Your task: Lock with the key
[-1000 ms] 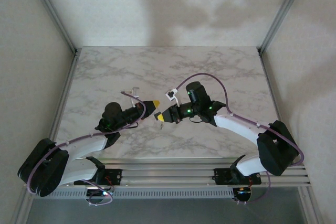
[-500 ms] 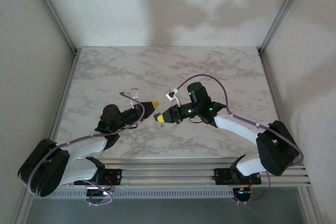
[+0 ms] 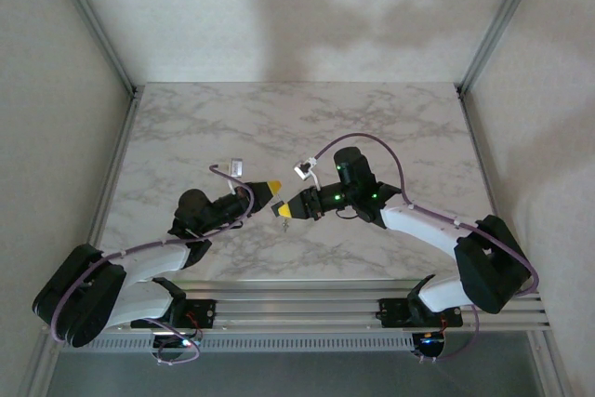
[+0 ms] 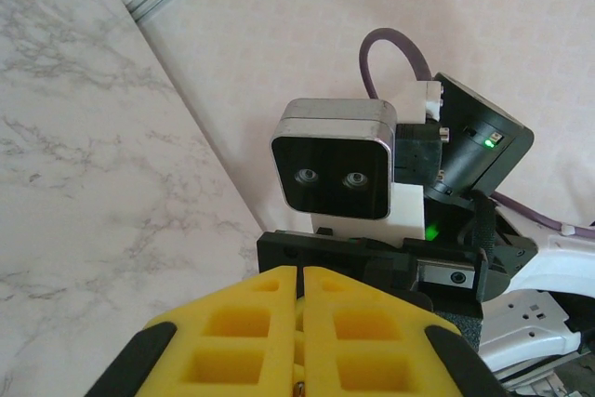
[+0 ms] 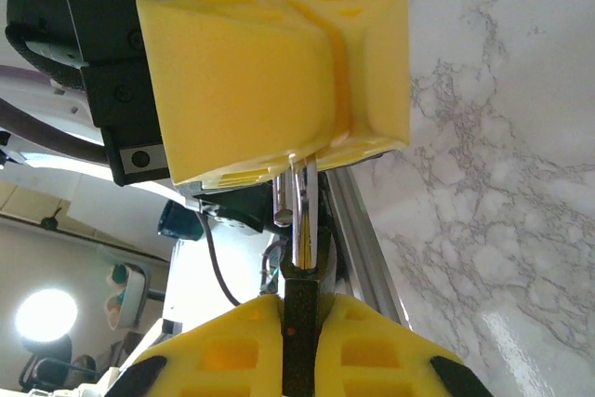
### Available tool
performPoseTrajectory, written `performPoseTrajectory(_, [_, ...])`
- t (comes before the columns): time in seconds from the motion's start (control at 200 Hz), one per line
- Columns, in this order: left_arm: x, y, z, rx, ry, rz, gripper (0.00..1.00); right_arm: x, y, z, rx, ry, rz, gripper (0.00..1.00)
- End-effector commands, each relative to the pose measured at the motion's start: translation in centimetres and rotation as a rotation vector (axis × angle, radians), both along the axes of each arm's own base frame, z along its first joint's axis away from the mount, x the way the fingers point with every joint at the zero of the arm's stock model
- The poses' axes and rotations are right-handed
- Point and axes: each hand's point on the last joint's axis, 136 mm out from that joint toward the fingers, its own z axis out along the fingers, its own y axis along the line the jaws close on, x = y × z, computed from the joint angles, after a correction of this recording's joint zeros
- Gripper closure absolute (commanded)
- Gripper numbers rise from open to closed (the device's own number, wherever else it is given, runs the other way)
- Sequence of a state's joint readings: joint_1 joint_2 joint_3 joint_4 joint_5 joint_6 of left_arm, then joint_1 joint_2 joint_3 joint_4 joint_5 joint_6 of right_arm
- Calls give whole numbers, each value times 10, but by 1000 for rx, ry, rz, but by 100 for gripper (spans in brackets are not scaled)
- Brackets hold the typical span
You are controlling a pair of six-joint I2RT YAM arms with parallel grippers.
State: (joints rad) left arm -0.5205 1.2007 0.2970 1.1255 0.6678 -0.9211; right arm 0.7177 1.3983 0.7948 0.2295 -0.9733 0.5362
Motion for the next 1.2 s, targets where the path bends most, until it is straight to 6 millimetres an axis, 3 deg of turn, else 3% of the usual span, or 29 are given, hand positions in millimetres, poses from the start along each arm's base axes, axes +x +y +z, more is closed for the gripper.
performPoseTrajectory(0.0, [10, 13, -5, 1, -3, 65, 100, -15, -7, 23, 76, -17, 71, 100])
performPoseTrajectory(1.196, [-15, -15, -14, 19, -35, -24, 100, -24, -14, 45, 152, -25, 88, 100])
